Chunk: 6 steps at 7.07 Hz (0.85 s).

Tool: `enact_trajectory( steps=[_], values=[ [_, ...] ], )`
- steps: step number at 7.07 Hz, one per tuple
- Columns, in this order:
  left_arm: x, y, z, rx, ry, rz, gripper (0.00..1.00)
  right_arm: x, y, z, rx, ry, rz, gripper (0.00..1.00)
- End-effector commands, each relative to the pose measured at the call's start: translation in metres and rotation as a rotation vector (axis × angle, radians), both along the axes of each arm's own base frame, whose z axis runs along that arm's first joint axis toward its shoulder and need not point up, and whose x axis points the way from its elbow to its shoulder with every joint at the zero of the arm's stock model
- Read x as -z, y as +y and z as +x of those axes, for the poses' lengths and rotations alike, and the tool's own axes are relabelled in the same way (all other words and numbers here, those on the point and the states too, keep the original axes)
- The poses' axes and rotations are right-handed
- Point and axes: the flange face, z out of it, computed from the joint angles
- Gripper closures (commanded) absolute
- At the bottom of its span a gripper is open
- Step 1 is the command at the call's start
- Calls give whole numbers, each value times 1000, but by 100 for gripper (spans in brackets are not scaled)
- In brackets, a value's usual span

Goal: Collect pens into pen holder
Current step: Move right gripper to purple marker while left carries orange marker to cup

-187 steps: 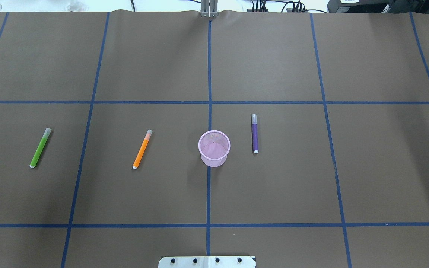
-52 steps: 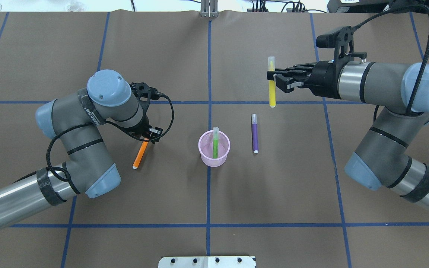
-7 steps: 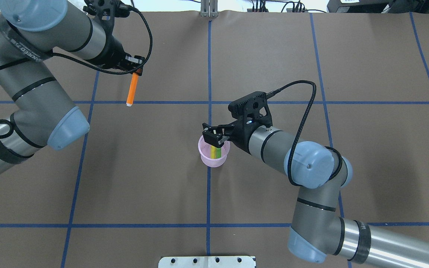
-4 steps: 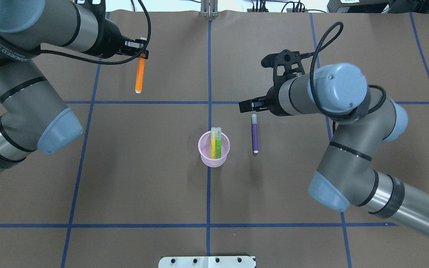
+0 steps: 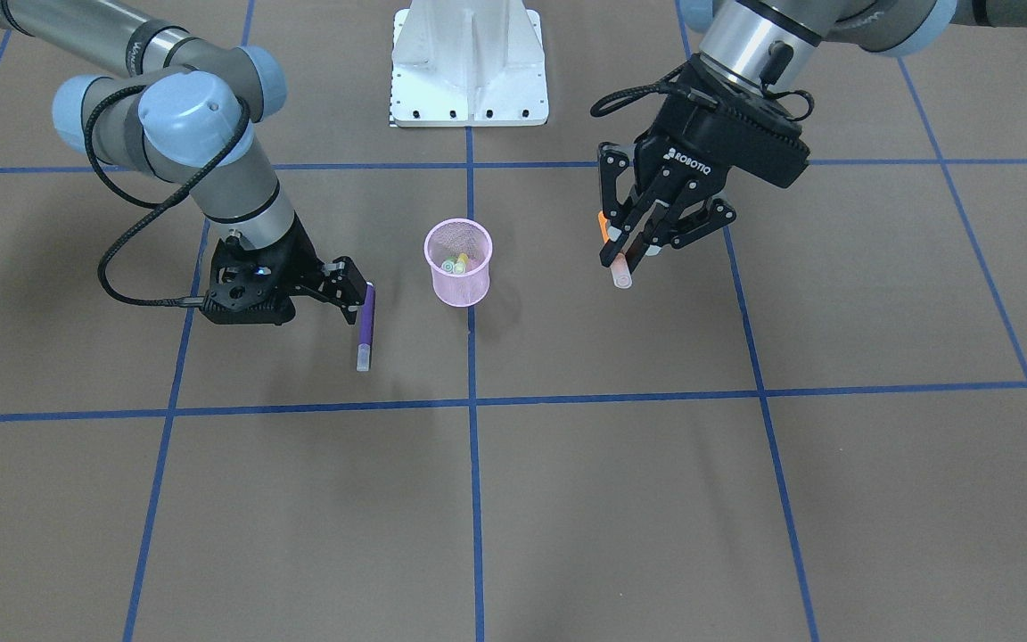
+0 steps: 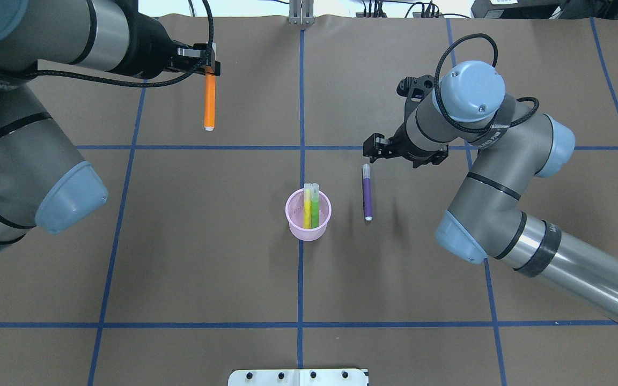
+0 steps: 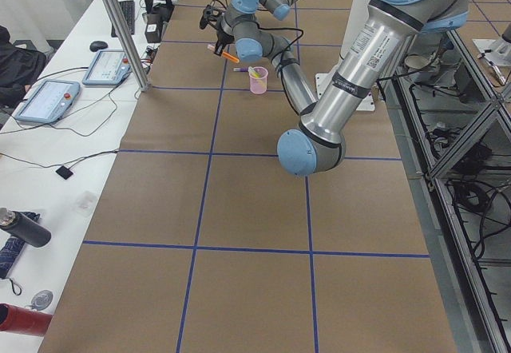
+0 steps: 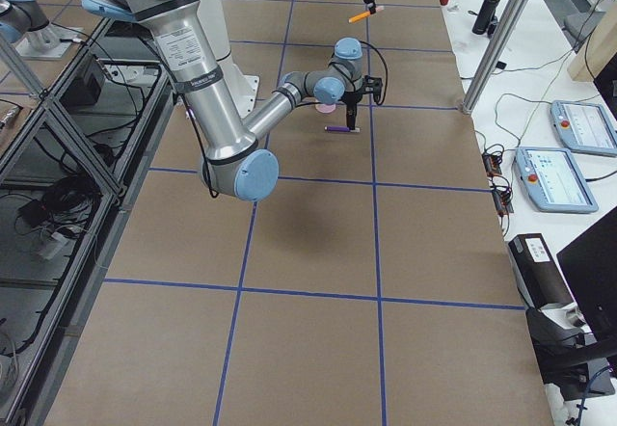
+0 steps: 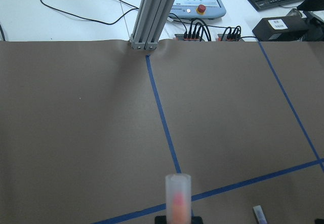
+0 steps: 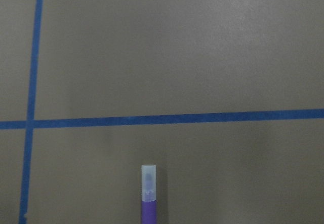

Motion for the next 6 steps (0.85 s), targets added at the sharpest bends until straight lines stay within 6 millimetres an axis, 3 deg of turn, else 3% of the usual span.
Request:
enact_trajectory(
  steps=[1, 2, 4, 6],
  values=[
    [14, 16, 7, 68, 89, 21, 100, -10, -5, -19, 26, 9, -57, 1],
    [8, 39, 24, 114, 143, 57, 100, -2, -14, -39, 37, 8, -81, 1],
    [16, 82, 68, 155, 217, 57, 100, -13, -17, -51, 47, 29, -100, 1],
    [9, 169, 156, 197, 265, 90, 100, -23, -17, -58, 60, 41, -119, 1]
  ],
)
